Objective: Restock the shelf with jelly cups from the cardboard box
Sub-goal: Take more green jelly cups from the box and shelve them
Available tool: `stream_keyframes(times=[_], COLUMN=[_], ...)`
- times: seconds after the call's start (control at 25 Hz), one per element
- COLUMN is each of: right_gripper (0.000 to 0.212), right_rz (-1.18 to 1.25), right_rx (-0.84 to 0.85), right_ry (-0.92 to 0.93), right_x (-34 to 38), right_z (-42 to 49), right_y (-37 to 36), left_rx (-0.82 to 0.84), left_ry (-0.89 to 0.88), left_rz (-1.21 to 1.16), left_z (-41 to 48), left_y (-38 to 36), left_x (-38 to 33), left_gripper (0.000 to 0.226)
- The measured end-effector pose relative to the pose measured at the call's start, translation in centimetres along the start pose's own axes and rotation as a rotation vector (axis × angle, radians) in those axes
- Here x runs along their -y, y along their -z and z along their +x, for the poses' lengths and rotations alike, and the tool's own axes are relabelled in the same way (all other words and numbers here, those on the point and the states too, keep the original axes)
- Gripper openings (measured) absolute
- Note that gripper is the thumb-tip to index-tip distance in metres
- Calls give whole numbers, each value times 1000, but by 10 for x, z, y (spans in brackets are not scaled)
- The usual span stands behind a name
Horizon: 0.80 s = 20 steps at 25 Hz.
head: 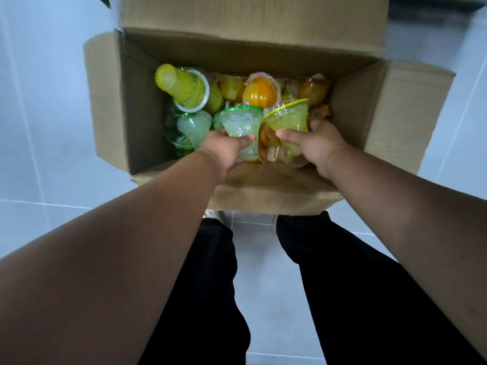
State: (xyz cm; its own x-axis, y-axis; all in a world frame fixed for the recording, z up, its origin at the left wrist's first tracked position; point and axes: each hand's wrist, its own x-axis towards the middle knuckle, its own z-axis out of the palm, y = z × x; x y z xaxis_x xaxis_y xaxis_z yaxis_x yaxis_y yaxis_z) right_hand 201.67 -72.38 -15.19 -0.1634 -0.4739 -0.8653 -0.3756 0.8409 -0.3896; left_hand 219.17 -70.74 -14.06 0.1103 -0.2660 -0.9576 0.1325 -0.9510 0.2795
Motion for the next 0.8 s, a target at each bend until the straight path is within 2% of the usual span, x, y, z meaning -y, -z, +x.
stream_keyframes(times=[0.12,0.16,0.24,0.28,0.36,0.52,0.6,0.68,0.8], right_gripper=[63,61,37,28,28,46,54,57,48], right_rz=[167,204,275,303,339,382,413,443,489], right_rx=[-22,-27,-44,-56,-88,-128,-138,-130,-183], right_ry=[-18,-15,26,52,96,184,256,342,489], right_x=[42,55,79,97,137,217,252,289,337], right_z=[-53,-73,-106,-132,-187,-295,-346,-403,-477], right_y=[13,17,27,34,51,81,95,109,128], left_rx=[12,20,16,19,53,92,69,31,31], left_ry=[-78,-114,-159,-207,-280,-422,-516,-642,-831], left_rz=[0,0,-19,6,4,-23,-5,41,51], left_z=[-57,-80,-116,-143,-202,-317,-372,-434,-516], left_y=[11,14,17,22,30,50,61,75,91], left_x=[-36,-49,-69,-84,-116,-179,-210,-242,-284], left_gripper=[73,67,28,24,26,33,51,65,66])
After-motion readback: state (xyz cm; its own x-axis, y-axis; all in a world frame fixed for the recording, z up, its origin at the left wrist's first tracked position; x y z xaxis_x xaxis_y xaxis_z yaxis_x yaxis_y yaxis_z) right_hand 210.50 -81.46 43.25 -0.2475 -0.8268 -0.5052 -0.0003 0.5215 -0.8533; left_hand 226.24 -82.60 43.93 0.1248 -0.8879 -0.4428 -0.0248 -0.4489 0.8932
